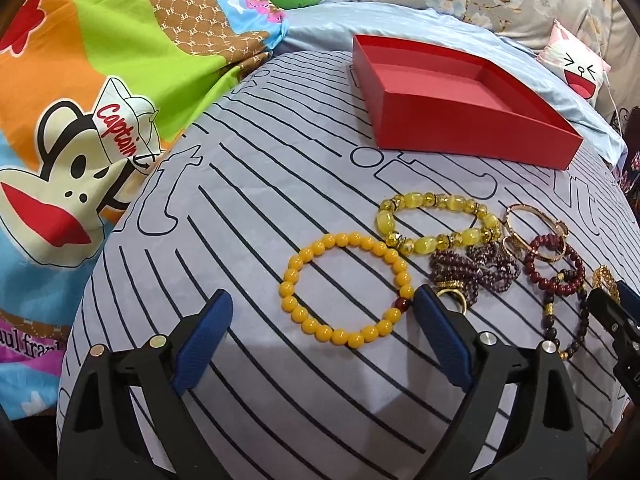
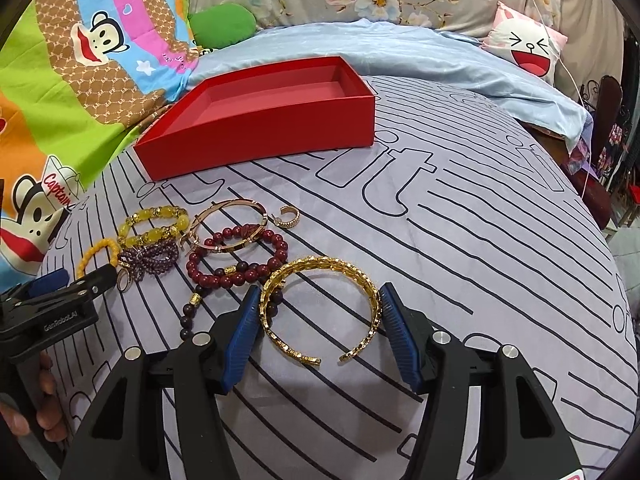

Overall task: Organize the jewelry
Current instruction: 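Grasp the yellow bead bracelet with the left tool while the right tool grasps the twisted gold cuff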

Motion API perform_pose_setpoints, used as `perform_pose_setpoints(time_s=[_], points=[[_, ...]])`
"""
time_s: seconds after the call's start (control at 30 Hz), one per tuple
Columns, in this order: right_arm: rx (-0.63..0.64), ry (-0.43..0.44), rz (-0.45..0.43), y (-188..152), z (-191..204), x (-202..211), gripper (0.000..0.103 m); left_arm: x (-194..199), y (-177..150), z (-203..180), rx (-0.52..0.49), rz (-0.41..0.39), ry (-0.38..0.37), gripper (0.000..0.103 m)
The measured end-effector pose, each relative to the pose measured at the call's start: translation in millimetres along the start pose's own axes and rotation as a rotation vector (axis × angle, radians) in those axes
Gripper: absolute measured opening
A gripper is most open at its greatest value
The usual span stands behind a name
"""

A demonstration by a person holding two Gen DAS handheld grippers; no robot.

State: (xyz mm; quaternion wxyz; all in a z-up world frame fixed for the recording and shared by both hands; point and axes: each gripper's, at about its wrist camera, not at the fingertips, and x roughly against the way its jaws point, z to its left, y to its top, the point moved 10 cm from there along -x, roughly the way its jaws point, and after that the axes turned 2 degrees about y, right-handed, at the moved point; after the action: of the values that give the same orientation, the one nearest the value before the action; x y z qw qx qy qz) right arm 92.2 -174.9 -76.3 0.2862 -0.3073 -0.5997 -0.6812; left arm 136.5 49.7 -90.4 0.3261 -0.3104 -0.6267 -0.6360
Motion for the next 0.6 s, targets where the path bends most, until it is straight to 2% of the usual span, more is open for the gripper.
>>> perform_pose_setpoints(time_s=[0.23,0.33,0.37,0.4,0.5,0.57,0.6], points=[[-0.011,0.000,-0.002,5,-4,0,0.058,9,8,24,0.066,-0.031,0.003,0.088],[-0.009,0.004,0.001,6,-2,-2,0.058,1,8,31,0.057,-0.015,0.027,0.085],[-0.006,0.004,0.003,6,-1,-2,0.058,-3,7,31,0.056,-0.005,0.026,0.079],[-0.005,0.004,0.003,6,-1,-2,0.058,-5,7,32,0.055,-0.002,0.030,0.078],[0.001,0.005,0.003,6,2,-2,0.058,-3,9,26,0.035,-0.018,0.023,0.063],[0.003,0.007,0.004,5,2,-2,0.058,-2,10,22,0.022,-0.027,0.014,0.046],[0.004,0.007,0.005,5,3,-2,0.058,-1,10,20,0.018,-0.030,0.005,0.042]])
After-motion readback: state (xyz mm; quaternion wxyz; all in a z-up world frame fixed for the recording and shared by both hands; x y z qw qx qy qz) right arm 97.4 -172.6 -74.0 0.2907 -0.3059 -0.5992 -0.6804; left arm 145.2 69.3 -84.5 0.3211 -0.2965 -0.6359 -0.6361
